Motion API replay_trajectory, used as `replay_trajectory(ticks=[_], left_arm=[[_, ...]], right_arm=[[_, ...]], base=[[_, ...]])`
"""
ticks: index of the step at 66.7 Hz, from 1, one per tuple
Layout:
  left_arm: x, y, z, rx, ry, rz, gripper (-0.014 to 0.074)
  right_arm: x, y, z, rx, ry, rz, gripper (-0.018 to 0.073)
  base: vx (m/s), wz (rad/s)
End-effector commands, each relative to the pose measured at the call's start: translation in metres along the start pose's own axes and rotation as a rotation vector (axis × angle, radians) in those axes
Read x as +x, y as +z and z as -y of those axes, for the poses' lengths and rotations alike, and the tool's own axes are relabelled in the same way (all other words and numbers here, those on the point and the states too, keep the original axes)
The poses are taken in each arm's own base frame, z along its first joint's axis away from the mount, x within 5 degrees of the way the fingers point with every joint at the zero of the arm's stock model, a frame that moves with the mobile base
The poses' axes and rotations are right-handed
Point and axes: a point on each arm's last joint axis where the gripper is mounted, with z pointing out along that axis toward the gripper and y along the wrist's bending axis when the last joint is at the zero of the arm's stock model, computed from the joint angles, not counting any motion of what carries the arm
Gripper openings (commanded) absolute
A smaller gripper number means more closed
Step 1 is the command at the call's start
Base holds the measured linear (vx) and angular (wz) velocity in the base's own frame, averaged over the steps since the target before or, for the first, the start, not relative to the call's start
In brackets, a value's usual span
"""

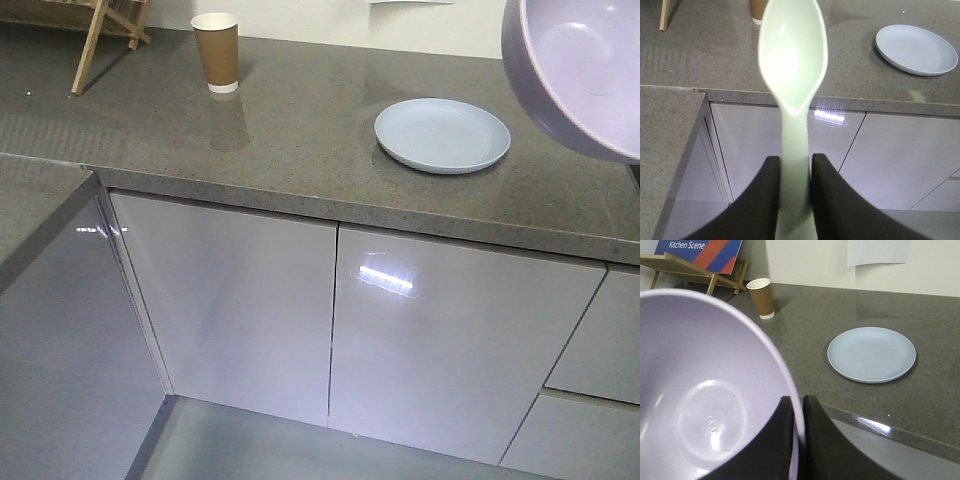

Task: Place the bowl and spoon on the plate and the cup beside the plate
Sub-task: 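Drive the base toward the plate while holding bowl and spoon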

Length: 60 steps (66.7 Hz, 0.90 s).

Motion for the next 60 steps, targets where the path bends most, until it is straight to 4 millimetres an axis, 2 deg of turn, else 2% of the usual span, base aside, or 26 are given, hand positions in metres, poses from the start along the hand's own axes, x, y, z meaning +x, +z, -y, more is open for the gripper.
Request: replay_trajectory(ticks=[1,60], left_arm=[[-0.0116,-0.0092,0.0033,0.013,-0.005,0.097,-0.0007],[-0.0116,-0.0092,0.0033,0.013,-0.005,0.097,-0.0007]], right_arm=[[-0.0132,-0.0092,-0.0022,0.000,-0.002,0.104,-0.0010],[-0.0131,-0.0088,-0.0021,0.000,-0.001,0.103,-0.0010]], base=[[0.11,0.00],[0.08,-0.15]])
